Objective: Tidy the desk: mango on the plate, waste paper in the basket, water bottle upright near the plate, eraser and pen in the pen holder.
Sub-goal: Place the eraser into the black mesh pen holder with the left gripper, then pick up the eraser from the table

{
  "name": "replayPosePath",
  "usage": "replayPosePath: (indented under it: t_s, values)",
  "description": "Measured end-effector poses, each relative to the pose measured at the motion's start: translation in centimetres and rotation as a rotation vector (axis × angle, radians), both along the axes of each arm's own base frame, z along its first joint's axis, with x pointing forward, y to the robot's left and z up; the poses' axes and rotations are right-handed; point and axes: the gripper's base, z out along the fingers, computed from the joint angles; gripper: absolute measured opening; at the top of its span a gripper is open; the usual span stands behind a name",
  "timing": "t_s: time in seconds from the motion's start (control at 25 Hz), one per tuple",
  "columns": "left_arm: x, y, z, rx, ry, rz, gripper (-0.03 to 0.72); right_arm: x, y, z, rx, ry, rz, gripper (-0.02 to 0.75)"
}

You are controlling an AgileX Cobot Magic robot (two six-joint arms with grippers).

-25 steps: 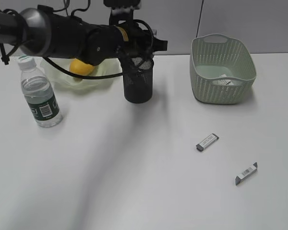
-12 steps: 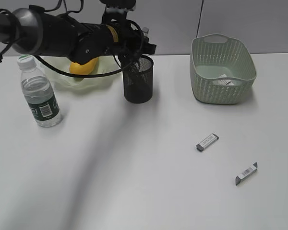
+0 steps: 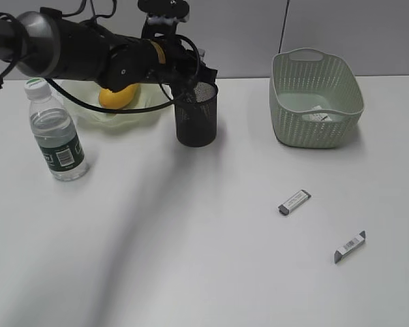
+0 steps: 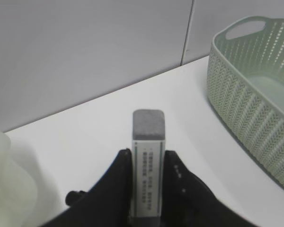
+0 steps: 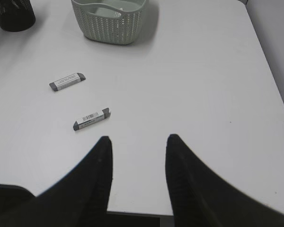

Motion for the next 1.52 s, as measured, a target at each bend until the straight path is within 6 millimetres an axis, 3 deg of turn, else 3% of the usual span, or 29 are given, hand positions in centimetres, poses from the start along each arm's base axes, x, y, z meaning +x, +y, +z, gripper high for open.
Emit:
replayPosePath:
  t_s: [0.36,0.6,0.68,0.92,1.16,1.32,1.52]
  values:
    - [-0.1,0.0,-0.1,0.011,0.013,0.003,0.164,0.0,0.0,0.0,0.0,0.0,0.0,0.314]
    - [-0.1,0.0,-0.1,0.012,0.015,0.004,0.403,0.0,0.0,0.0,0.0,0.0,0.0,0.314]
    - [-0.2,0.1,0.2,0.019,0.021,0.009,0.439,0.0,0.0,0.0,0.0,0.0,0.0,0.314]
    - [-1.0,0.7,3.9,0.005,0.0,0.028,0.457,0.0,0.0,0.0,0.0,0.0,0.0,0.314]
    - [-2.9,2.3,9.4,0.029,-0.014,0.062,0.457,0.0,0.0,0.0,0.0,0.0,0.0,0.314]
    - [-4.7,4.1,12.7,0.116,-0.01,0.098,0.457,0.0,0.0,0.0,0.0,0.0,0.0,0.314]
    - [-6.9,7.8,15.1,0.283,0.107,0.213,0.457,0.5,0.0,0.1,0.027,0.033,-0.011,0.314]
